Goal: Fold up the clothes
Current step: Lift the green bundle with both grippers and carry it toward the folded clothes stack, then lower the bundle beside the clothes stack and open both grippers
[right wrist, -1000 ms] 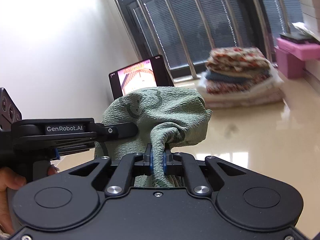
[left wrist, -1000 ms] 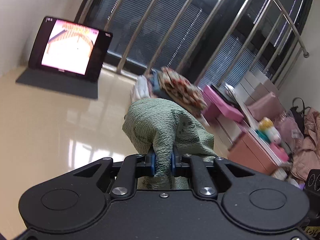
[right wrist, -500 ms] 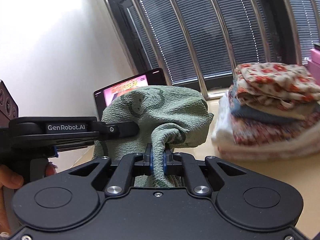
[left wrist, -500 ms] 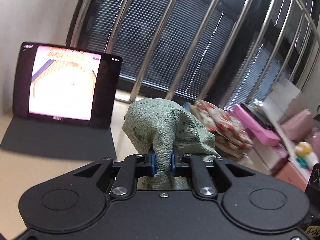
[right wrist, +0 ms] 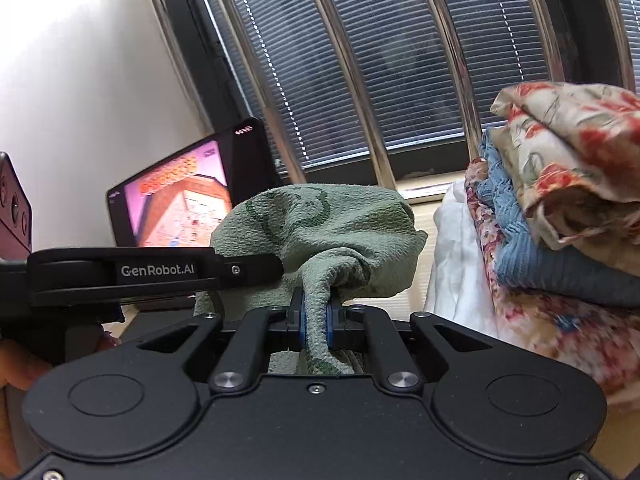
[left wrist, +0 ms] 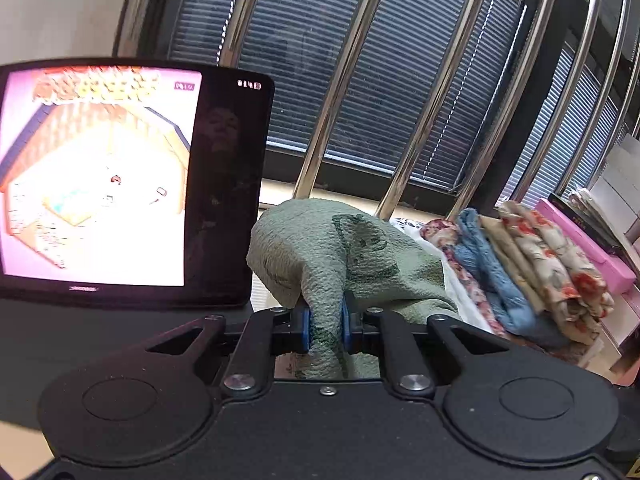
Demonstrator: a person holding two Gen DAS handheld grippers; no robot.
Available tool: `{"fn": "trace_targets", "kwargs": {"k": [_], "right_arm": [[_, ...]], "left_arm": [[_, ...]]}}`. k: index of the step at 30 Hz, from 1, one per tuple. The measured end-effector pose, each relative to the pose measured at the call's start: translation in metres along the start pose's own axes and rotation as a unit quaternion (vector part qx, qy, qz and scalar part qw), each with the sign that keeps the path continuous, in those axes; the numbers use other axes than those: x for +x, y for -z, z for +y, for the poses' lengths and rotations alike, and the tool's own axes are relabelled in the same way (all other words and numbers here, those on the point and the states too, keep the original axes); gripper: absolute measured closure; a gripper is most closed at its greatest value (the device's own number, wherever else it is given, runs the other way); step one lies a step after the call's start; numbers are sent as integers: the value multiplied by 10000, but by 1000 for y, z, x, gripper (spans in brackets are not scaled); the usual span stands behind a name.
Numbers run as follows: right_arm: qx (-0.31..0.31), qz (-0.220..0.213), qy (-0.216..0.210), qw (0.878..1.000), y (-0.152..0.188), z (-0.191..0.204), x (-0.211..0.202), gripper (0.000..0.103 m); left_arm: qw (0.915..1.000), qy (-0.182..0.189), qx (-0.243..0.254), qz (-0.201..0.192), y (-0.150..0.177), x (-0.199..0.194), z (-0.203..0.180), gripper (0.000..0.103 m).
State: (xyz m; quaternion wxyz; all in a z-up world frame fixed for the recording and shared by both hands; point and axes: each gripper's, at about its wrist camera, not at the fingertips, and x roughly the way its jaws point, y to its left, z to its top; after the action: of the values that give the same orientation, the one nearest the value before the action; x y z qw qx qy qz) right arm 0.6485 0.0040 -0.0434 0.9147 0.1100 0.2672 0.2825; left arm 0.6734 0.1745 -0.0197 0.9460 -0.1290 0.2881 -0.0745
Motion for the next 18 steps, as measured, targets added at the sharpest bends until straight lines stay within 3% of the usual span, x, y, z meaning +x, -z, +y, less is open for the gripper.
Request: {"fn": "trace_targets", "kwargs": {"k": [7,9,10,12,13,17,18], "right_arm": [[-270,39,261,9993,7,-2,19,93],[-358,34,302,9989,8,-3,20,92],[-400,23,317,9987,8,-3,19,90],[-432,-18,405,9982,8,-3,18,86],[-415,-79,448,9981,8,-2,16,82],[-527,-501,565,9958,10,5,-9,49],[-630,-651,640,9938,12,7,-18,47]], "left_arm": [[9994,-160,194,228,8,24,5,87],[9991,-238,242,268,9,30,7,82],[9988,-308,301,245,8,28,6,79],[9978,-464,437,175,5,22,2,61],[9971,-542,506,140,4,20,-1,58],[9930,-865,792,-102,-2,5,-10,31],[9914,-946,866,-265,-5,-2,-14,26]]}}
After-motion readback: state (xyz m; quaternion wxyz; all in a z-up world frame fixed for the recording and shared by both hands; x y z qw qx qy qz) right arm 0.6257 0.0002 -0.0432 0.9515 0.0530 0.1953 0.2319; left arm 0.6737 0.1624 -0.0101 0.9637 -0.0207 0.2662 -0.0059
